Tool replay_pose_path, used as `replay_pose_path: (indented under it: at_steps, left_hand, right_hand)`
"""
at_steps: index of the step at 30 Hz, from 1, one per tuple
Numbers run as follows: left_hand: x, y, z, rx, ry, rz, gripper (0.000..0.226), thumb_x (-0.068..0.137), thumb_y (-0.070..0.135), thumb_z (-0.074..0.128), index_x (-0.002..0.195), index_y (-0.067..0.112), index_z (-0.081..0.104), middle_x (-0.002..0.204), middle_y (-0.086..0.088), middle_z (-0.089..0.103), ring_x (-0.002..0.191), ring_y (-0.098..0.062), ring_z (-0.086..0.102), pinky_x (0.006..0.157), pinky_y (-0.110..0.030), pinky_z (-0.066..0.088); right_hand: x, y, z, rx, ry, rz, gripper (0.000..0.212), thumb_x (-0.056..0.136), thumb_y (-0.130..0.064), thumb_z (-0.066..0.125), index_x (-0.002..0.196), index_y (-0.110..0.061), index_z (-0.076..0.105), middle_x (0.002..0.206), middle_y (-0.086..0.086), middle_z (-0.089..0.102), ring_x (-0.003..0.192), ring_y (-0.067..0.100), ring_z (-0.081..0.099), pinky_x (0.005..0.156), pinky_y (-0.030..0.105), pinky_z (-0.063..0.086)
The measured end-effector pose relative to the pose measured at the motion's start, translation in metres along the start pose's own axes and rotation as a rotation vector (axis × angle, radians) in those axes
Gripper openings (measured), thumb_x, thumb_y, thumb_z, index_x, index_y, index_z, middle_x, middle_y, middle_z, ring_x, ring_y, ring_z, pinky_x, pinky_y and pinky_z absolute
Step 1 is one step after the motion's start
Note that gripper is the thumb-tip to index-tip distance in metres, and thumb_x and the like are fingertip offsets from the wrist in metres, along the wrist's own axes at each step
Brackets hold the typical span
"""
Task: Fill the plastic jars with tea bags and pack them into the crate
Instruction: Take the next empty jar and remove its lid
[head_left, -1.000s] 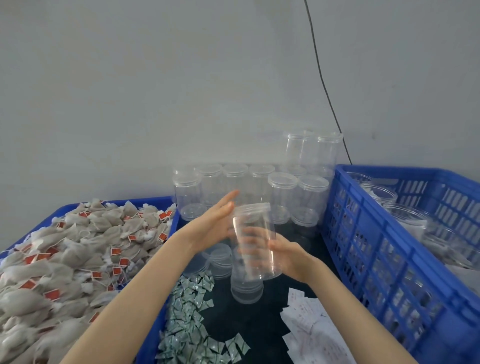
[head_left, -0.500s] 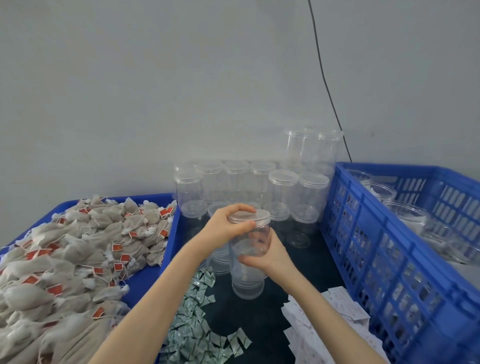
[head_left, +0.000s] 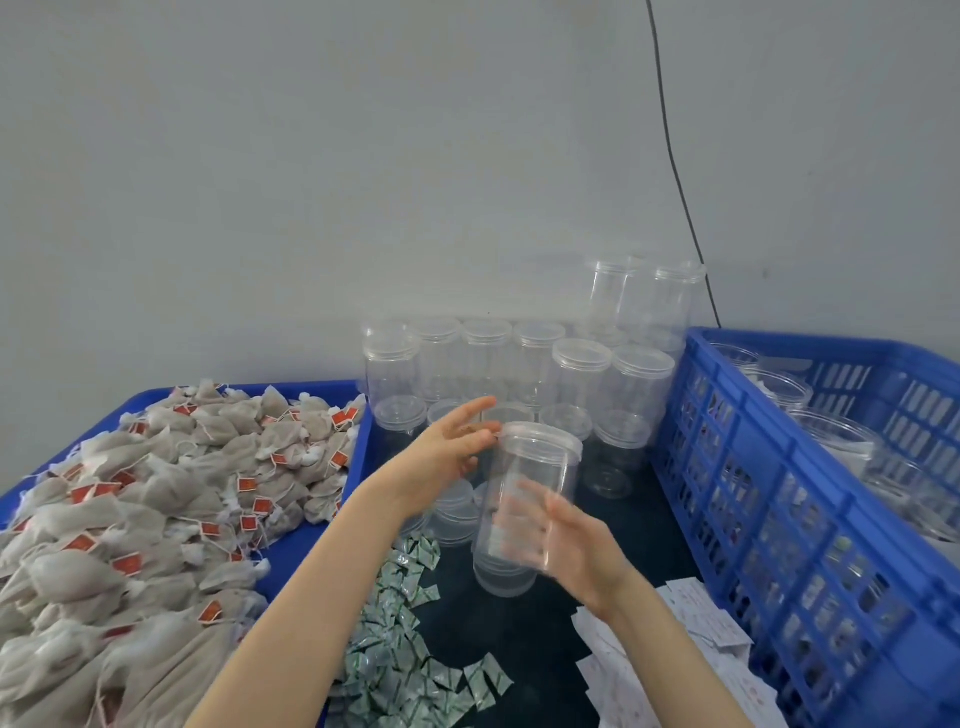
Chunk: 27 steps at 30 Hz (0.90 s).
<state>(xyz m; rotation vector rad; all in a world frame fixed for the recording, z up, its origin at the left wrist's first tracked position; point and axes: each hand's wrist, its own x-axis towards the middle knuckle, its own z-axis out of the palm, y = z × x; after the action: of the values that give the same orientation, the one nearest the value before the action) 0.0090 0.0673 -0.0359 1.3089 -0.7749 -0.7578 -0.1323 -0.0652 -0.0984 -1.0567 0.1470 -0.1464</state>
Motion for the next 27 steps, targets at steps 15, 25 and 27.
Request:
replay_pose_path:
  at_steps: [15, 25, 27]
  left_hand:
    - [0.010, -0.015, 0.023, 0.228, 0.317, 0.008, 0.039, 0.087, 0.037, 0.065, 0.125, 0.027, 0.058, 0.120, 0.002, 0.060, 0.112, -0.015, 0.056, 0.095, -0.033, 0.043]
    - [0.042, -0.046, 0.010, 0.544, 0.394, -0.166, 0.061, 0.086, 0.056, 0.058, 0.130, 0.014, 0.057, 0.129, -0.005, 0.057, 0.115, -0.020, 0.052, 0.099, -0.033, 0.039]
    - [0.056, -0.056, 0.013, 0.750, 0.378, -0.216, 0.067, 0.083, 0.056, 0.062, 0.131, 0.010, 0.051, 0.137, -0.011, 0.047, 0.120, -0.025, 0.050, 0.100, -0.036, 0.039]
  right_hand:
    - [0.005, 0.026, -0.003, -0.821, 0.338, -0.090, 0.088, 0.055, -0.033, 0.091, 0.126, -0.038, 0.040, 0.121, -0.018, 0.054, 0.108, -0.002, 0.055, 0.087, 0.015, 0.043]
    - [-0.010, 0.035, -0.035, -0.677, 0.440, -0.209, 0.091, 0.065, -0.013, 0.091, 0.137, -0.023, 0.037, 0.124, -0.017, 0.053, 0.117, 0.002, 0.051, 0.101, 0.023, 0.038]
    - [-0.018, 0.034, -0.041, -0.654, 0.465, -0.218, 0.088, 0.067, -0.008, 0.089, 0.136, -0.022, 0.037, 0.121, -0.019, 0.052, 0.115, 0.003, 0.052, 0.104, 0.027, 0.039]
